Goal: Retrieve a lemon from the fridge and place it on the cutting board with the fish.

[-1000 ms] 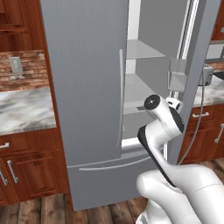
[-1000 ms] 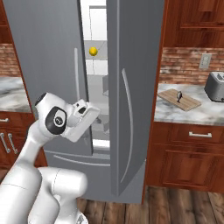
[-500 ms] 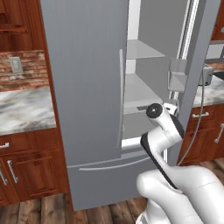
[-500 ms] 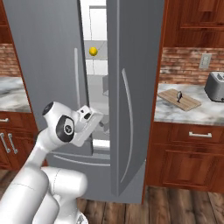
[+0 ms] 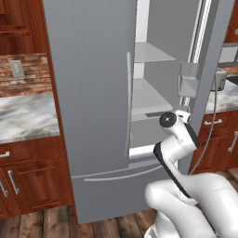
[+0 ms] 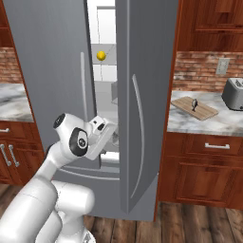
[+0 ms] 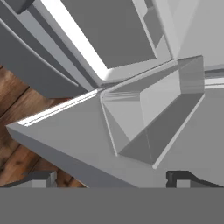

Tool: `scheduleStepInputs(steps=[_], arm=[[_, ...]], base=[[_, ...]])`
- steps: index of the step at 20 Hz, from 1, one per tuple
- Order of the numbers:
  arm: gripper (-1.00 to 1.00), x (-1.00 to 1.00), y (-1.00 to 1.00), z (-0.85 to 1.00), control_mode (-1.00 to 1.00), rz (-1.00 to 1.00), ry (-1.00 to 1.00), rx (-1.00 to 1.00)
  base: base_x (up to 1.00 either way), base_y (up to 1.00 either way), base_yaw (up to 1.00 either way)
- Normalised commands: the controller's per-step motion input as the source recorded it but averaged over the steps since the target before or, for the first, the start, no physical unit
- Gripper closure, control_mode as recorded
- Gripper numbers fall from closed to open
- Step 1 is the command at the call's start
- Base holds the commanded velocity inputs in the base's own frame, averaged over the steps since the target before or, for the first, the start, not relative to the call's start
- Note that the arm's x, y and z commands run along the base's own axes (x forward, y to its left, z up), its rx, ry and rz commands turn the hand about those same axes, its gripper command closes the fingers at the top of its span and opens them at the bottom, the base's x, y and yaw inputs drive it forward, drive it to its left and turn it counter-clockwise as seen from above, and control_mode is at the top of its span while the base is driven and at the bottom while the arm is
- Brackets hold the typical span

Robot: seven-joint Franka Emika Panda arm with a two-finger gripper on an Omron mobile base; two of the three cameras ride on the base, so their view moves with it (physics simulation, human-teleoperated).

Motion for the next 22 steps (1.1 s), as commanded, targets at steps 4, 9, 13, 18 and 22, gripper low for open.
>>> scheduleStepInputs(steps=[4,9,13,18,22], arm=[[-1.00,0.00,-0.35,0.00,-1.00,0.00,0.00,-0.05],[-1.00,0.00,-0.32,0.00,-1.00,0.00,0.00,-0.05],[-1.00,-0.14,-0.53,0.00,-1.00,-0.01,0.00,-0.04],[-1.00,-0.39,-0.75,0.00,-1.00,-0.04,0.00,-0.01],[-1.00,-0.25,-0.84,0.00,-1.00,-0.03,0.00,-0.01]], base=[[0.00,0.00,0.00],[0.00,0.00,0.00],[0.00,0.00,0.00],[0.00,0.00,0.00],[0.00,0.00,0.00]])
